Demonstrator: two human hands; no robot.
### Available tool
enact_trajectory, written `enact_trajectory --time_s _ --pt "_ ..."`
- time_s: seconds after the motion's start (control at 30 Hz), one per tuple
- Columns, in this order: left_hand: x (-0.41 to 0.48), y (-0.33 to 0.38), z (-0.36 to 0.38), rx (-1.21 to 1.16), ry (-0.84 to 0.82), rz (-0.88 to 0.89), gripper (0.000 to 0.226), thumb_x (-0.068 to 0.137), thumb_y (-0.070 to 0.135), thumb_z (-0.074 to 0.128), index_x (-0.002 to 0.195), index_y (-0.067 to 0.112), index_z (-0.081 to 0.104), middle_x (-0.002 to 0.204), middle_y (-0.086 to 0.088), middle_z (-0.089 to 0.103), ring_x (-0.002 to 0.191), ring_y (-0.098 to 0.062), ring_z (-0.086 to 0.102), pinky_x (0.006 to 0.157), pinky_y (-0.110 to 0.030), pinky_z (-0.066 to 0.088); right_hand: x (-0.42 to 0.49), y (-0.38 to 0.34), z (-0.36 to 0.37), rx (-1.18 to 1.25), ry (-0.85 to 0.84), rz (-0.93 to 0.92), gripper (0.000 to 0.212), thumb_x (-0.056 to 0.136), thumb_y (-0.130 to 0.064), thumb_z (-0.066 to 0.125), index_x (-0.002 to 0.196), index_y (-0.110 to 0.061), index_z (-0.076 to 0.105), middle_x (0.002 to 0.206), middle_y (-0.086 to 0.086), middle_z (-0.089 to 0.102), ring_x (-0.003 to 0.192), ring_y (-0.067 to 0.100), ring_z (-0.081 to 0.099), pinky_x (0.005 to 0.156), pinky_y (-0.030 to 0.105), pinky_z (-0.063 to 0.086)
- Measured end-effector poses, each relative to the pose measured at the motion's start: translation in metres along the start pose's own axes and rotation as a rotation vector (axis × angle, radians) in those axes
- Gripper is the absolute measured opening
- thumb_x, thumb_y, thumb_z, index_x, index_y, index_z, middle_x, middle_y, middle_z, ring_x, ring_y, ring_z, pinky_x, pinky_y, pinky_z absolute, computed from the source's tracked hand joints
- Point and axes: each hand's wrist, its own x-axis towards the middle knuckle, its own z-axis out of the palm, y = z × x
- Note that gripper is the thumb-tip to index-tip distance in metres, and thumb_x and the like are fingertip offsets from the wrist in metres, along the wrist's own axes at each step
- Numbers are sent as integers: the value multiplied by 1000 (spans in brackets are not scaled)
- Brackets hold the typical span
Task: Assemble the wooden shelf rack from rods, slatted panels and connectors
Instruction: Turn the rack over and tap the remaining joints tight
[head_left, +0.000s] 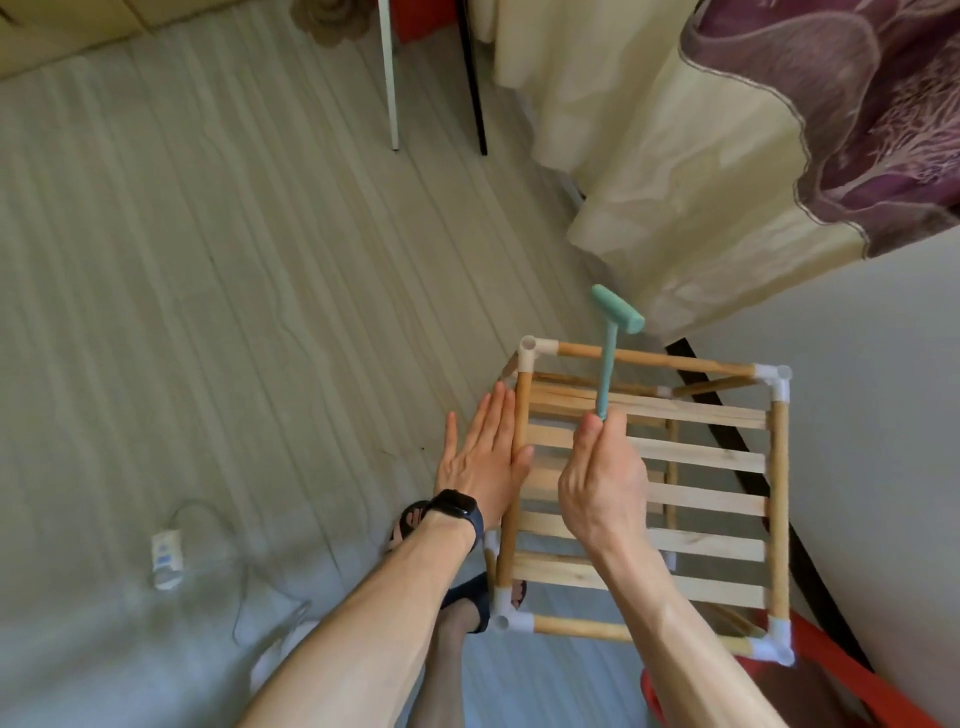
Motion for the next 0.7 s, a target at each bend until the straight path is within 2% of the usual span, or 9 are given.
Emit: enact_trajectory --time_s 0.07,0.2,0.3,0.4,0.47,0.53,0.63,0.7 --pt "0 0 0 23 3 5 71 92 55 -8 152 21 -26 154 10 -35 144 -6 -29 118 -45 -18 -5 5 2 -10 -11 -27 43 96 -57 15 92 -21 39 64 -4 53 53 21 53 51 40 45" --pt "-1 0 -2 26 -11 1 67 100 50 5 152 22 -25 153 9 -36 143 -6 -29 121 -46 -15 -6 23 9 -436 -262 -10 31 105 -47 12 93 -25 30 64 -6 52 62 29 63 56 37 47" --pt "1 1 -2 15 -14 0 65 105 48 10 153 22 -26 154 10 -36 144 -6 -29 121 -46 -17 -8 24 8 -311 -163 -12 35 103 -49 14 91 -22 33 62 -5 51 55 26 57 52 39 46" --pt "0 0 -3 40 -13 6 65 106 47 12 151 21 -27 155 8 -35 147 -7 -25 120 -46 -18 -4 19 7 -400 -256 43 34 105 -47 13 98 -21 35 65 -4 55 57 23 58 58 41 52" --pt "0 2 -3 31 -20 -2 66 106 47 12 153 20 -26 156 8 -34 146 -6 -26 118 -45 -19 -4 21 9 -313 -202 44 33 105 -47 15 95 -23 35 62 -3 56 55 21 58 55 42 53" --pt "1 2 -4 30 -16 -17 66 105 47 10 152 20 -27 156 8 -34 145 -4 -28 118 -44 -20 -3 19 7 -279 -185 28 32 105 -48 15 95 -24 34 63 -4 56 56 22 61 54 41 53" --pt "-3 3 -4 77 -31 -13 65 100 50 3 149 21 -28 156 6 -33 147 -6 -24 119 -45 -18 -1 23 3 -424 -314 126 35 107 -43 16 103 -19 42 69 -1 59 69 29 66 60 37 50" --pt "-4 2 1 103 -4 -33 66 96 53 -5 149 20 -27 157 5 -31 148 -7 -22 118 -45 -17 -7 30 -6 -336 -243 110 36 107 -46 13 98 -22 38 64 -3 57 60 25 60 56 37 48"
